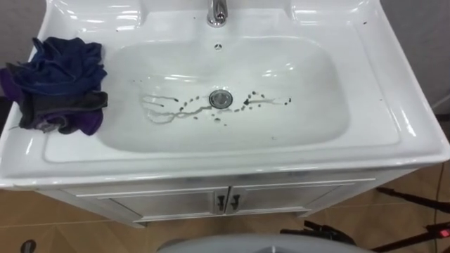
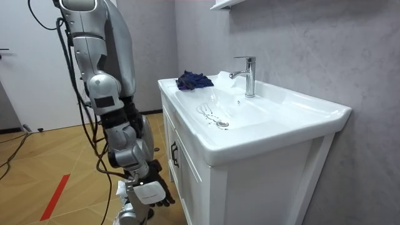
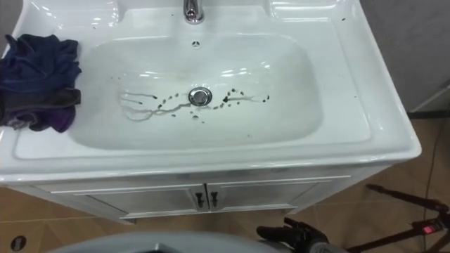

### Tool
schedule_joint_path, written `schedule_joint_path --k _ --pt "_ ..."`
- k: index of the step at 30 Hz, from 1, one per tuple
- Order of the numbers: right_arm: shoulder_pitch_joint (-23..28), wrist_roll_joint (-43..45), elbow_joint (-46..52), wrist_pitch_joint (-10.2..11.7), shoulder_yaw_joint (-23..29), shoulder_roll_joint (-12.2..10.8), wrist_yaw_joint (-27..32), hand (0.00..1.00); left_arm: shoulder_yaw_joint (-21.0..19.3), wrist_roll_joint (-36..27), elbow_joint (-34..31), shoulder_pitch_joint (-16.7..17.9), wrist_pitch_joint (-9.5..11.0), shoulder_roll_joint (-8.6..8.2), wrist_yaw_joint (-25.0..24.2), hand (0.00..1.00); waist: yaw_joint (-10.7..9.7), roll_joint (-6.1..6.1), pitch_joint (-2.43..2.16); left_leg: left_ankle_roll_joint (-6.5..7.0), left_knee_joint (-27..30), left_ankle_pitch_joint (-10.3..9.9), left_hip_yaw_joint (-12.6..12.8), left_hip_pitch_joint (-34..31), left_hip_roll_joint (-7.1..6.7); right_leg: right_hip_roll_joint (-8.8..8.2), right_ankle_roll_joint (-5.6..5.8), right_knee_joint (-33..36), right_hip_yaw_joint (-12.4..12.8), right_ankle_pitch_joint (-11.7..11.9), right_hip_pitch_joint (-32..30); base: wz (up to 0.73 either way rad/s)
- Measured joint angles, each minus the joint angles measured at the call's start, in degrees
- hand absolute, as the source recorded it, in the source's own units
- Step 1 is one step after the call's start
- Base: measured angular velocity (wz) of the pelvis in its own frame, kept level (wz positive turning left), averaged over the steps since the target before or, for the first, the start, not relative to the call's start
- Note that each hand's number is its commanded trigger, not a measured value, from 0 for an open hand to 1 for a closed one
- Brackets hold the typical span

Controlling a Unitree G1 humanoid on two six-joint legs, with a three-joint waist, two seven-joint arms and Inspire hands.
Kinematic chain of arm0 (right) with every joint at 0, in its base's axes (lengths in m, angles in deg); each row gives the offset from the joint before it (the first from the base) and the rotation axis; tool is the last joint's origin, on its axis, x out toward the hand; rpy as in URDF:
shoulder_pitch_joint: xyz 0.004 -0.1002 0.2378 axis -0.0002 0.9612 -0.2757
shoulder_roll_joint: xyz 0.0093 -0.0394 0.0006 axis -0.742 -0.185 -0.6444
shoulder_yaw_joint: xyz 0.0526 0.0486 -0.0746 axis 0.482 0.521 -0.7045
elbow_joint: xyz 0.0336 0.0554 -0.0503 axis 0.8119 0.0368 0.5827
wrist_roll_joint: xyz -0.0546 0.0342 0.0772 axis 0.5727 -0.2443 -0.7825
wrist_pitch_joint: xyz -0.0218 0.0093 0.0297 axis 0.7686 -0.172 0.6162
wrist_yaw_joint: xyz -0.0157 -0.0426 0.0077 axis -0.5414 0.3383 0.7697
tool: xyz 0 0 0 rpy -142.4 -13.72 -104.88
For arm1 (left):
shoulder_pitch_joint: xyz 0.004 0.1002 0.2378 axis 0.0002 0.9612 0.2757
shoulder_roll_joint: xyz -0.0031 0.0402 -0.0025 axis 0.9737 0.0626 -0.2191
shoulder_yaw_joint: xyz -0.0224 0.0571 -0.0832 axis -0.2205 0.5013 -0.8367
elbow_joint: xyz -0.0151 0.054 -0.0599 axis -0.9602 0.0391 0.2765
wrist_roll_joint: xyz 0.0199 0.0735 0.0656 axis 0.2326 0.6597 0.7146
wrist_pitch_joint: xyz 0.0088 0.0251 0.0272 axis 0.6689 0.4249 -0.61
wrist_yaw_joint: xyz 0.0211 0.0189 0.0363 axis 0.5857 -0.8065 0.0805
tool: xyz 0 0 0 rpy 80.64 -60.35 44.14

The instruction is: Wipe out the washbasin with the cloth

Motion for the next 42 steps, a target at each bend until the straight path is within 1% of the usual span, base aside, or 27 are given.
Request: schedule_joint_path --k 1,3,7,10,12,13,14,15,16,18,19,20,21,22,24,25,26,27,29,31,33,34,35,36,37,39,42 --pt "0.0 0.0 0.0 0.0 0.0 0.0 0.1 0.0 0.0 -0.6 0.0 0.0 -0.1 0.0 0.1 0.0 0.0 0.02 0.0 -0.01 -0.1 0.0 -0.1 0.0 0.0 0.01 0.0 0.0 0.0 0.0 0.0 0.06" --pt "0.0 0.0 0.0 -0.1 0.1 0.1 0.2 0.0 -0.3 -3.8 0.0 0.1 -0.2 0.01 0.9 0.0 0.0 0.13 0.02 -0.04 -0.5 0.0 -0.3 0.0 0.03 0.05 -0.02 0.1 -0.2 0.0 0.1 0.05" --pt "0.0 0.0 0.0 -0.2 0.1 0.3 0.3 0.0 -1.0 -6.8 0.0 0.7 -0.2 0.01 1.6 0.0 0.0 0.43 0.07 -0.04 -0.4 0.0 -0.5 -0.2 0.03 0.04 -0.03 0.1 -0.4 0.0 0.0 0.01" --pt "-0.1 0.0 0.0 -0.6 0.3 0.4 0.5 0.0 -4.8 -6.9 -0.9 1.3 -0.2 0.08 3.0 0.0 0.3 0.66 -0.02 -0.04 -0.3 0.0 -0.6 -0.4 0.03 0.06 -0.03 0.0 -0.5 0.0 -0.1 0.0" --pt "0.0 0.0 0.0 -0.5 0.2 0.5 0.9 0.0 -8.3 -8.6 -2.5 2.0 -0.1 0.14 6.1 0.0 0.5 0.86 0.03 -0.04 0.1 0.0 -0.8 -0.2 0.0 0.05 -0.03 0.0 -0.5 0.0 0.0 0.0" --pt "0.0 0.0 0.0 -0.5 0.2 0.5 1.1 0.0 -9.3 -9.5 -3.0 2.1 0.0 0.14 7.2 0.0 0.6 0.91 0.05 -0.04 0.1 0.0 -0.9 -0.2 -0.01 0.03 -0.02 -0.1 -0.5 0.0 0.0 0.0" --pt "0.1 -0.2 0.0 -0.5 0.2 0.6 1.4 0.0 -11.1 -11.4 -4.1 2.7 0.4 0.21 9.5 0.0 0.9 1.01 0.1 -0.04 0.0 0.0 -1.0 -0.2 -0.02 0.0 -0.02 -0.1 -0.6 0.0 0.1 0.0" --pt "0.2 -0.1 0.0 -0.5 0.3 0.7 1.6 0.0 -13.1 -12.8 -5.5 2.7 1.1 0.2 11.9 0.0 1.7 1.19 0.09 -0.04 0.0 0.0 -1.1 -0.1 -0.03 0.01 -0.02 -0.1 -0.6 0.0 0.2 0.0" --pt "0.3 -0.1 0.0 -0.5 0.3 0.8 1.7 0.0 -14.2 -13.3 -6.2 2.6 1.5 0.18 13.0 0.0 1.8 1.25 0.09 -0.04 -0.1 0.0 -1.1 0.0 -0.05 0.02 -0.02 -0.1 -0.6 0.0 0.2 0.0" --pt "0.5 0.1 0.0 -0.5 0.6 1.0 1.8 0.0 -18.6 -15.0 -7.9 2.1 3.6 0.3 17.8 0.0 2.9 1.67 0.11 -0.04 -1.0 0.0 -1.2 0.7 -0.06 0.05 0.08 -0.1 -0.7 -0.1 0.9 0.02" --pt "0.6 0.1 0.0 -0.5 0.6 1.1 1.8 0.0 -19.6 -15.7 -8.3 2.0 4.1 0.36 19.0 0.0 3.1 1.77 0.09 -0.04 -1.1 0.0 -1.2 0.9 -0.07 0.05 0.11 -0.1 -0.7 -0.1 1.0 0.0" --pt "0.9 0.1 0.0 -0.6 0.6 1.3 1.8 0.0 -20.7 -16.8 -8.9 2.0 4.9 0.56 21.7 0.0 3.5 1.94 0.18 -0.04 -1.4 0.0 -1.2 1.2 -0.11 0.05 0.14 -0.1 -0.5 -0.1 1.2 0.0" --pt "0.9 0.1 0.0 -0.6 0.6 1.5 1.8 0.0 -21.2 -17.7 -9.1 2.3 5.5 0.94 23.8 0.0 3.8 2.05 0.25 -0.04 -1.4 0.0 -1.2 1.3 -0.14 0.04 0.15 -0.1 -0.5 -0.1 1.2 -0.03" --pt "0.9 0.0 0.0 -0.6 0.6 1.6 1.8 0.0 -21.4 -18.1 -9.2 2.4 5.7 1.12 24.8 0.0 3.8 2.07 0.27 -0.03 -1.5 0.0 -1.1 1.3 -0.16 0.02 0.16 -0.2 -0.5 -0.1 1.2 -0.05" --pt "1.3 -0.2 0.0 -0.6 0.5 1.8 2.2 0.0 -22.6 -18.4 -11.4 2.9 5.9 1.41 28.3 0.0 4.9 2.56 -0.01 -0.02 -1.8 0.0 -1.0 1.5 -0.21 0.02 0.2 -0.2 -0.3 -0.1 1.1 -0.05" --pt "1.3 -0.2 0.0 -0.6 0.4 1.8 2.3 0.0 -22.6 -18.8 -12.1 3.1 6.0 1.49 29.3 0.0 5.0 2.51 -0.03 -0.02 -1.8 0.0 -1.1 1.5 -0.23 0.0 0.22 -0.2 -0.3 -0.2 1.1 0.0" --pt "1.6 -0.2 0.0 -0.6 0.3 2.0 2.2 0.0 -23.0 -19.4 -13.2 3.4 6.7 1.64 30.9 0.0 5.7 2.48 -0.06 0.01 -1.7 0.1 -1.2 1.6 -0.3 -0.05 0.26 -0.2 -0.4 -0.2 1.1 0.03" --pt "1.7 -0.2 0.1 -0.6 0.3 2.1 2.3 0.0 -23.3 -19.8 -14.1 3.5 6.9 1.7 31.7 0.0 6.0 2.49 -0.1 0.03 -1.6 0.1 -1.3 1.6 -0.36 -0.1 0.3 -0.2 -0.4 -0.2 1.1 0.09" --pt "2.1 -0.2 0.9 -0.6 0.2 2.4 2.5 0.0 -24.6 -22.2 -18.0 4.2 7.7 2.24 35.2 0.0 6.7 2.47 -0.14 0.18 -1.5 0.2 -2.3 1.5 -0.69 -0.44 0.49 -0.2 -1.3 -0.3 1.3 0.18" --pt "2.5 0.3 1.6 -0.6 0.1 2.6 3.0 0.0 -24.9 -23.6 -19.9 4.4 9.1 3.05 38.3 0.0 6.7 2.45 -0.21 0.26 -1.4 0.2 -2.9 1.5 -1.01 -0.73 0.75 -0.2 -1.9 -0.5 1.3 0.18" --pt "2.7 0.7 1.9 -0.5 0.2 2.8 3.6 0.0 -25.2 -25.5 -24.2 5.0 10.0 3.76 41.9 0.0 6.8 2.54 -0.26 0.37 -1.6 0.3 -3.4 1.4 -1.25 -0.92 0.83 -0.2 -2.2 -0.6 1.3 0.1" --pt "2.8 1.1 2.1 -0.5 0.3 2.9 3.6 0.0 -25.4 -25.5 -25.3 5.0 10.2 3.96 42.6 0.0 6.8 2.55 -0.27 0.39 -1.6 0.3 -3.5 1.3 -1.26 -0.92 0.83 -0.2 -2.3 -0.6 1.2 0.0" --pt "2.9 2.0 2.6 -0.5 0.7 2.9 3.5 0.0 -25.6 -26.2 -26.8 5.0 11.2 4.65 43.7 0.0 6.9 2.7 -0.37 0.45 -1.7 0.3 -3.6 1.2 -1.27 -0.92 0.83 -0.2 -2.3 -0.6 1.1 0.0" --pt "3.1 2.5 3.2 -0.5 1.2 3.0 3.6 0.0 -26.5 -27.2 -29.4 5.0 11.7 5.03 45.0 0.0 6.8 2.82 -0.47 0.46 -1.8 0.3 -3.6 1.2 -1.27 -0.92 0.83 -0.2 -2.3 -0.6 1.1 0.0" --pt "3.1 2.7 3.5 -0.5 1.2 3.1 3.6 0.0 -26.7 -27.2 -30.7 5.1 12.1 5.22 45.8 0.0 6.8 2.89 -0.53 0.47 -1.8 0.3 -3.6 1.3 -1.27 -0.92 0.83 -0.2 -2.3 -0.6 1.1 0.0" --pt "3.6 2.7 4.5 -0.2 1.2 3.4 3.8 0.0 -26.0 -27.0 -34.8 5.4 14.4 6.35 49.0 0.0 6.7 3.19 -0.71 0.49 -1.8 0.3 -3.5 1.3 -1.3 -0.94 0.83 -0.1 -2.3 -0.6 1.1 0.0" --pt "3.9 3.3 5.3 0.0 1.2 3.4 4.3 0.0 -25.6 -26.2 -39.4 5.2 15.7 7.16 51.4 0.0 6.5 3.29 -0.76 0.53 -1.7 0.4 -3.5 0.9 -1.37 -1.03 0.83 -0.1 -2.3 -0.6 0.9 0.0"
